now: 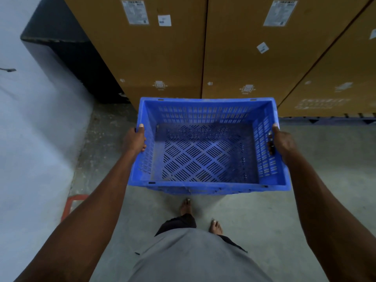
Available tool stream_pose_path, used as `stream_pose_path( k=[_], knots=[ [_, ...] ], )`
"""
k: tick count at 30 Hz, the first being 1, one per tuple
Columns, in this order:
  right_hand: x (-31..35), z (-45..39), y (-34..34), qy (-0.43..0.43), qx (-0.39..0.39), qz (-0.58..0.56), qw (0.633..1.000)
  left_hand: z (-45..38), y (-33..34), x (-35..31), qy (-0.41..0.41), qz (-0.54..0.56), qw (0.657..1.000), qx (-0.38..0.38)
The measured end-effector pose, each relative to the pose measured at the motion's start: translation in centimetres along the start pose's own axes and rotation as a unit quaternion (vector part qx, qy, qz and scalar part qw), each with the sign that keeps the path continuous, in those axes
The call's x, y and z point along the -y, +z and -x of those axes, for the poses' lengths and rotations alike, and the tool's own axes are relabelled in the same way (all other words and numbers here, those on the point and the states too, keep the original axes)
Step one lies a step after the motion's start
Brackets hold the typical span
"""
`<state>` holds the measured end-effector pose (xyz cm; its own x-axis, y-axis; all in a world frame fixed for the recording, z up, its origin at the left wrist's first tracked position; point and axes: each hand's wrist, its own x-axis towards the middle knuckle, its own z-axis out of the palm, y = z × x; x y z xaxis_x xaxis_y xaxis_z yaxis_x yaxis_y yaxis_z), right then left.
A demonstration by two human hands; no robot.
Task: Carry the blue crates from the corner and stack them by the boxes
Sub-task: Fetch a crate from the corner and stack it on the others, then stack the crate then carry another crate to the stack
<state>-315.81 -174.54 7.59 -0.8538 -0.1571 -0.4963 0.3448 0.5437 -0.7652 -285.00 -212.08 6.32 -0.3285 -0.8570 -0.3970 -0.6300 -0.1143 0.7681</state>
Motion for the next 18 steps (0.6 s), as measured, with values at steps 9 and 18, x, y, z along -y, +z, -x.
stream_pose_path(
  k=[9,18],
  knots=[
    [1.7,6.6,0.3,-0.164,-0.071,0.248,0.952,6.5,0.7,-2.2,0.192,-0.257,0.942,-0.102],
    [2.3,15.5,1.3,-0.337,-0.022,0.217,0.916,18.5,3.4,-4.5,0.361,-0.181,0.899,-0.169]
  ],
)
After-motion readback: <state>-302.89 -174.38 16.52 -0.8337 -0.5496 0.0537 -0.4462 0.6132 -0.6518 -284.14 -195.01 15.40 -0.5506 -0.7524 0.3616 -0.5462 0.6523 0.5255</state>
